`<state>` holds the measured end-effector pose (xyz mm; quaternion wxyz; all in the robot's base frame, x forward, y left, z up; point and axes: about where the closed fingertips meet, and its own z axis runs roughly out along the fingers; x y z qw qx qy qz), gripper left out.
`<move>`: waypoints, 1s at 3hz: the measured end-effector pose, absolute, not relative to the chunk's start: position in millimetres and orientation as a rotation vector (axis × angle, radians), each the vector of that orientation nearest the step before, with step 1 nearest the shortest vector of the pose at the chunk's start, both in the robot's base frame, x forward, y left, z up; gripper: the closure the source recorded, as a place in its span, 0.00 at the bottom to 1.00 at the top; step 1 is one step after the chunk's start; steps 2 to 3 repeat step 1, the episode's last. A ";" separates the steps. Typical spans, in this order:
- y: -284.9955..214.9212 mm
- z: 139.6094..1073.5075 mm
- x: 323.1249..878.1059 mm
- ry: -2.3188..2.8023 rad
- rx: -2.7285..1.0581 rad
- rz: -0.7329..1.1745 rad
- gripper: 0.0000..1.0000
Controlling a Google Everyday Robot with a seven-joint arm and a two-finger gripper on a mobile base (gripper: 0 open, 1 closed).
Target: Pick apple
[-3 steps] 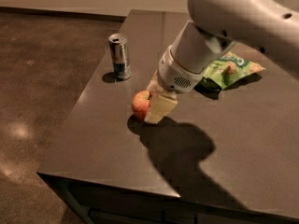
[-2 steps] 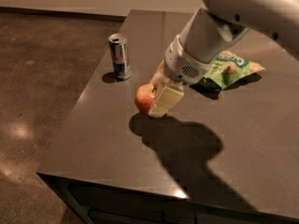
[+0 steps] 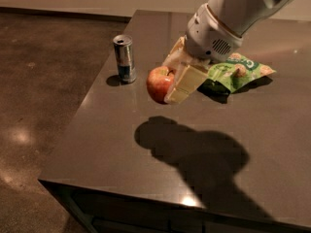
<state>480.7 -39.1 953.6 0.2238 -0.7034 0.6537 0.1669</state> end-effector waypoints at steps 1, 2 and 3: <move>-39.1 953.6 480.7 1.804 -1.941 0.461 1.00; -39.1 953.6 480.7 1.804 -1.941 0.461 1.00; -39.1 953.6 480.7 1.804 -1.941 0.461 1.00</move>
Offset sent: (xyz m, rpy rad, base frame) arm 0.0000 0.0000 0.0000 0.0000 0.0000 0.0000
